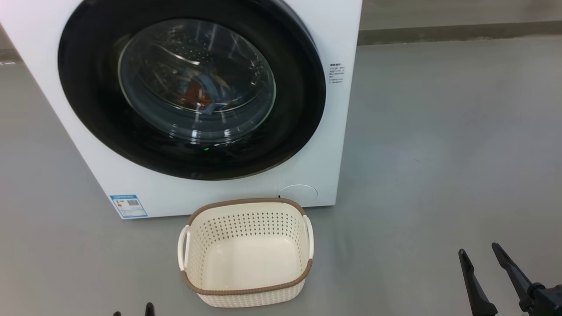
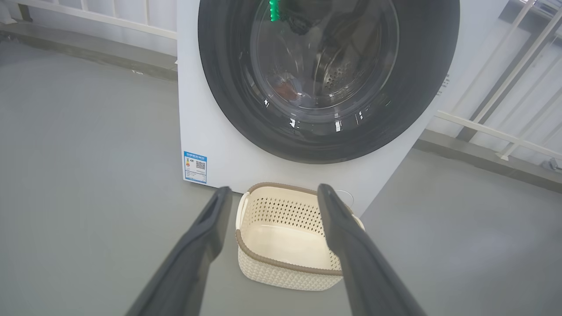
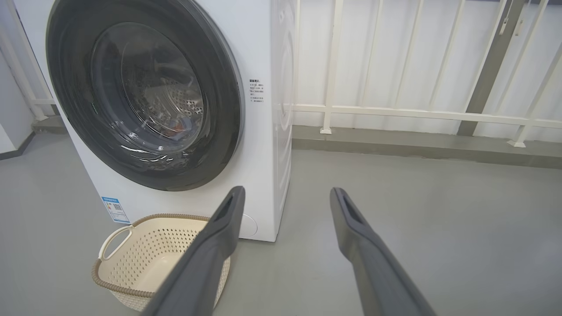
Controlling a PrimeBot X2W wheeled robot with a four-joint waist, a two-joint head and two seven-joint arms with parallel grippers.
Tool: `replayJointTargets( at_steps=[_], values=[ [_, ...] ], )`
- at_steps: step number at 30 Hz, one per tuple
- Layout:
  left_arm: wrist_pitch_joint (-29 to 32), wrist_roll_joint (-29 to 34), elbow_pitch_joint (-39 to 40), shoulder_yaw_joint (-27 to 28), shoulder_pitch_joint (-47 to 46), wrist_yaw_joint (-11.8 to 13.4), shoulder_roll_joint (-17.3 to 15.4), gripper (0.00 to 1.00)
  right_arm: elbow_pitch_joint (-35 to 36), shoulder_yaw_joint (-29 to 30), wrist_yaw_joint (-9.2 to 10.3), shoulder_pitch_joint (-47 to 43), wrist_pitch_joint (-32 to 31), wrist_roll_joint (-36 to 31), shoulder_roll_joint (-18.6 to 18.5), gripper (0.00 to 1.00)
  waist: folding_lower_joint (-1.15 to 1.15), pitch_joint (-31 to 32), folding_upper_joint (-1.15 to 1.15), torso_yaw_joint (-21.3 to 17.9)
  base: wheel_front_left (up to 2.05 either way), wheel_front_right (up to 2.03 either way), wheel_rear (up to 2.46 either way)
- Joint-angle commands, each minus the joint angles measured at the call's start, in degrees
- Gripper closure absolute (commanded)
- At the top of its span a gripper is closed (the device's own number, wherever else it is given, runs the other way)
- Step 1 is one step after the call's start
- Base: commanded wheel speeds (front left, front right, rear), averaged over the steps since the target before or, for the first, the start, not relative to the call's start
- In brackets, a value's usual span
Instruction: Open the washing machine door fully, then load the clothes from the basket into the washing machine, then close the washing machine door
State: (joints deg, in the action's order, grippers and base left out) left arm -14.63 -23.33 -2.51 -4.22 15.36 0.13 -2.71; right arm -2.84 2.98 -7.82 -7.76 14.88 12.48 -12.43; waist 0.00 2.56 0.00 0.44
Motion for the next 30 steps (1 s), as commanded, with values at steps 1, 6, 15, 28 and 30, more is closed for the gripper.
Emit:
replayJointTargets(
  at_steps=[1, 6, 15, 28, 30],
  values=[
    [-0.37, 0.54, 1.34, 2.47, -0.85, -0.58, -0.17, 0.00, 1.14, -0.39, 0.33, 0.21, 0.12, -1.01, -0.44, 0.00, 0.00, 0.56, 0.00, 0.68, 0.00, 0.00, 0.00],
    [-0.37, 0.49, 1.36, 3.28, -0.71, -1.09, -0.17, 0.00, 0.86, 0.15, 0.33, -0.34, 0.12, -1.27, 0.10, 0.00, 0.00, 0.87, 0.00, 1.28, 0.00, 0.00, 0.00],
    [0.64, -2.26, -3.29, 0.98, -0.44, -1.08, 0.62, 1.00, -3.99, 0.87, -0.01, -0.30, -0.86, 2.12, 2.77, 1.00, 0.04, 0.72, 0.00, 1.15, 0.00, 0.00, 0.00],
    [2.76, -10.20, -4.33, 1.80, -2.87, -1.84, 0.29, 1.00, -4.81, 1.17, 0.03, 1.33, -3.22, 11.07, 3.55, 1.00, 0.00, 0.31, 0.00, 0.96, 0.00, 0.00, 0.00],
    [3.07, -11.33, -4.49, 1.92, -3.23, -1.95, 0.25, 1.00, -4.93, 1.21, 0.03, 1.57, -3.56, 12.35, 3.66, 1.00, 0.00, 0.25, 0.00, 0.94, 0.00, 0.00, 0.00]
  ],
)
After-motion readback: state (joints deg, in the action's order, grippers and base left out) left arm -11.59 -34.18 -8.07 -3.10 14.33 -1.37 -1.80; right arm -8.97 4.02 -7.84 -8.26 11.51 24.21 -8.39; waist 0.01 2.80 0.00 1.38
